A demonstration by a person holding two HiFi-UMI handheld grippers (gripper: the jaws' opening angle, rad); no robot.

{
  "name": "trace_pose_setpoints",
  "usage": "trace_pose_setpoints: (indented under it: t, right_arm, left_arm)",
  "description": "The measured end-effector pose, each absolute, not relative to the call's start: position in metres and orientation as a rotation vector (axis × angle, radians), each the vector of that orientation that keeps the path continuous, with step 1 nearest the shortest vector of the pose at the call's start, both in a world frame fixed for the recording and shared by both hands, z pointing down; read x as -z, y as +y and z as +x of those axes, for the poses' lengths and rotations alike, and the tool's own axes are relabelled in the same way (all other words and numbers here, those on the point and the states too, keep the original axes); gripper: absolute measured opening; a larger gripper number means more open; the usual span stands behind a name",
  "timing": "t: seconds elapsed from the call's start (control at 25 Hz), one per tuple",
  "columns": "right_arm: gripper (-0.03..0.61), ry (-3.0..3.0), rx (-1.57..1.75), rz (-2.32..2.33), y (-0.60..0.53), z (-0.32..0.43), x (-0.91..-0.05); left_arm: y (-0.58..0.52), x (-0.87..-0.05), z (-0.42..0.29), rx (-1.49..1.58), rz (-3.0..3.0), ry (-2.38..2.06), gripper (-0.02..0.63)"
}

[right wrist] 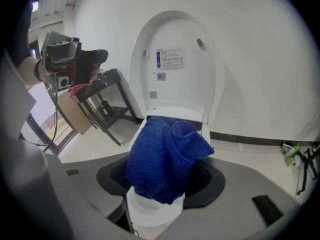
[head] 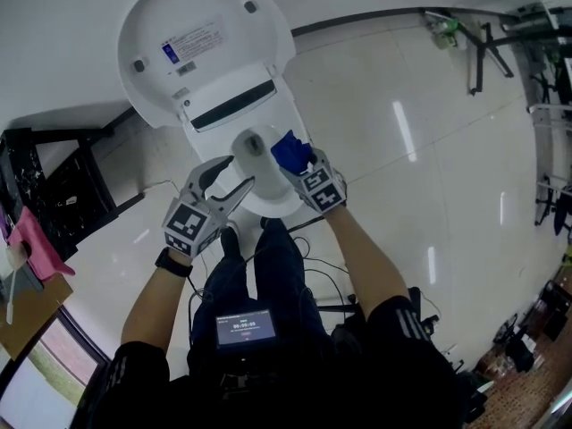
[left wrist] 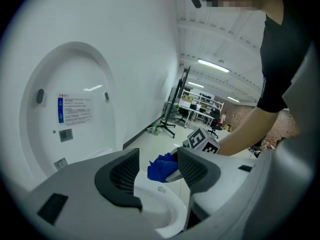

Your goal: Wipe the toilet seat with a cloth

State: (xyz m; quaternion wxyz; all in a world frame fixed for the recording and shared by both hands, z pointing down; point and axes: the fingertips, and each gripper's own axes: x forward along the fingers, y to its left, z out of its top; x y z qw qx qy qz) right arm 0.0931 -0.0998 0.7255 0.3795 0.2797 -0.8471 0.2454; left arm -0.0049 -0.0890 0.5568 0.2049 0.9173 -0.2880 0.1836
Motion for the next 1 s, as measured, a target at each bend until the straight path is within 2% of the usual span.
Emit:
trace_pose_setpoints:
  t: [0.48,1.0]
  right_arm:
    - [0.276,-2.361,-0.383,0.903,-0.058,0.044,-0.536]
    - [0.276,-2.565,-0.273,1.171,0.087,-0.009,-0.34]
  left_arm:
    - [-0.024,-0.432,-0.046,-0.422,2.784,-0.777,0.233]
    - [0.12,-0.323,-0.127,-0.304,2.899,-0.771,0.233]
